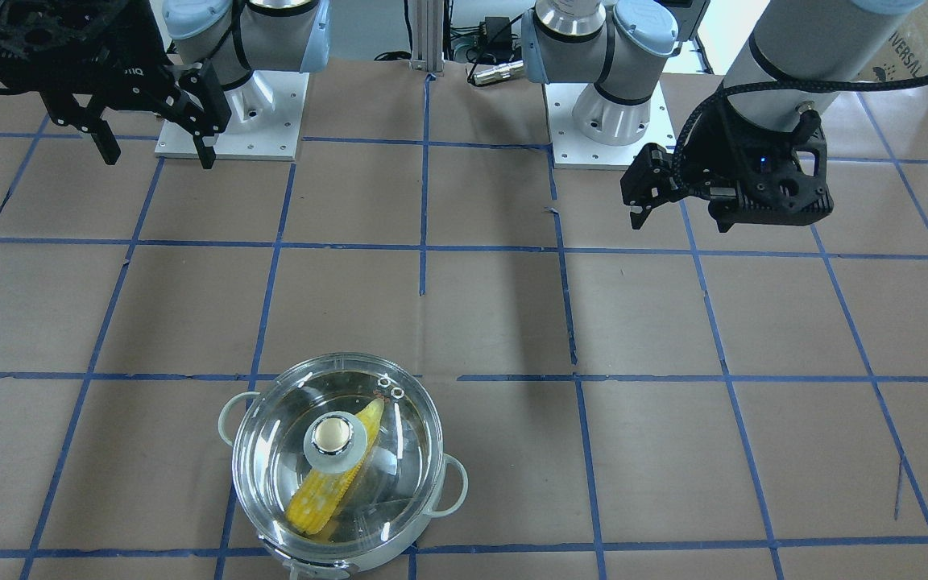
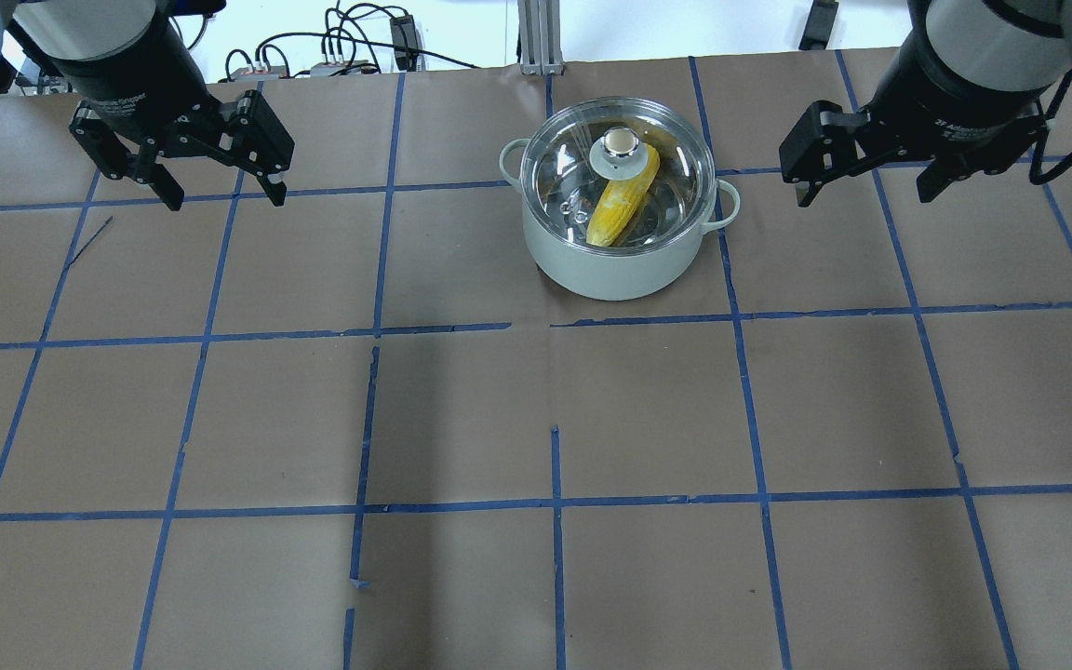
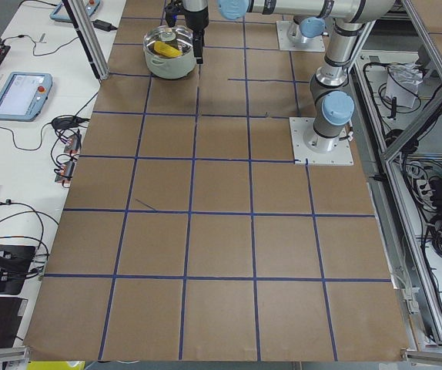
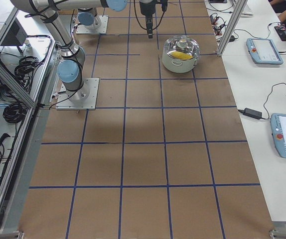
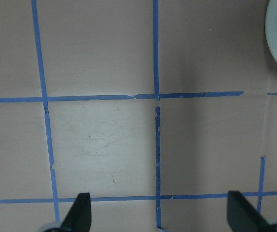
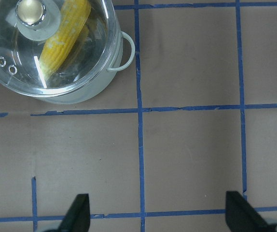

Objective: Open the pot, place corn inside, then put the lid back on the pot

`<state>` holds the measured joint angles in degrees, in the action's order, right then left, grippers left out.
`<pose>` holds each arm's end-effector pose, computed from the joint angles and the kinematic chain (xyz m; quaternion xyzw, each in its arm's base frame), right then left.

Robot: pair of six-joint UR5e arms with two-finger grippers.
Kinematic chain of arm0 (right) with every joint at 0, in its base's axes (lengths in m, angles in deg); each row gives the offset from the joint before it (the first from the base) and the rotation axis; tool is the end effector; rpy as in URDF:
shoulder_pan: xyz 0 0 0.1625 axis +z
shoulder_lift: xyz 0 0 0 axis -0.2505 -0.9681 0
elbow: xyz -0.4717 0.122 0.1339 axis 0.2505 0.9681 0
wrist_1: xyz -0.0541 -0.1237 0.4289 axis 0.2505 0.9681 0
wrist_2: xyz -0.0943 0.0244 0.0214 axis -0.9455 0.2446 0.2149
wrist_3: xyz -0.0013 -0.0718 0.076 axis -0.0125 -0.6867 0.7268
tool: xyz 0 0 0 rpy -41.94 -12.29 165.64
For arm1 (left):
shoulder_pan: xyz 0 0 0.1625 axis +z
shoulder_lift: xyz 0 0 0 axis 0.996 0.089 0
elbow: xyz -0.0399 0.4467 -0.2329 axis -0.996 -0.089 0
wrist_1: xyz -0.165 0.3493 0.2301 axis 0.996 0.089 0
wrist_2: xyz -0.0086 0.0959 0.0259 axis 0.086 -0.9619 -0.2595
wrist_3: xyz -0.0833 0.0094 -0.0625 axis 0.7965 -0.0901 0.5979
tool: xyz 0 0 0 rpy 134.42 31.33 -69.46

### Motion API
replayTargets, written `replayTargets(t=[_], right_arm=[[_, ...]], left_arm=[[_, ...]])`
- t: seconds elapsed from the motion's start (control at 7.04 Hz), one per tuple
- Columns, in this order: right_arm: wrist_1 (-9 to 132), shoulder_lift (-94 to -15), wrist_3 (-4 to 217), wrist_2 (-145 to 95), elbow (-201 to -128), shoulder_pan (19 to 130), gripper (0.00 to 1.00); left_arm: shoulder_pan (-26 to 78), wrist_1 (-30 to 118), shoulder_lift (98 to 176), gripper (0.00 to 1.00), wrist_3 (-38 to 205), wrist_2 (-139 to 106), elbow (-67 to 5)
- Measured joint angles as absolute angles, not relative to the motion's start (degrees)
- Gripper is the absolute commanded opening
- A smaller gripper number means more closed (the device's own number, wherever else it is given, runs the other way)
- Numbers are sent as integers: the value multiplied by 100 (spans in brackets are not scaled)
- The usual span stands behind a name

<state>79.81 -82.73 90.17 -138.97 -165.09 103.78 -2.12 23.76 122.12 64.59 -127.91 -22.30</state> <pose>0.1257 -0.4746 0.6126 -0.0100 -0.9962 0.0859 0.0079 -0.1043 -0.5699 0.5800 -0.0076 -0.9996 -0.0279 0.0046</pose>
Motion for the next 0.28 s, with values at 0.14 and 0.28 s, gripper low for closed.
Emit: replayTargets(t=[0.14, 0.28], right_arm=[[7993, -8268, 9017, -13908, -16494, 10380, 100], [7996, -8266, 9017, -13912, -16491, 10380, 100]], left_arm=[[-212, 2372, 12206, 100, 6454, -12790, -2246], [-212, 2370, 12204, 100, 6463, -12788, -2253]])
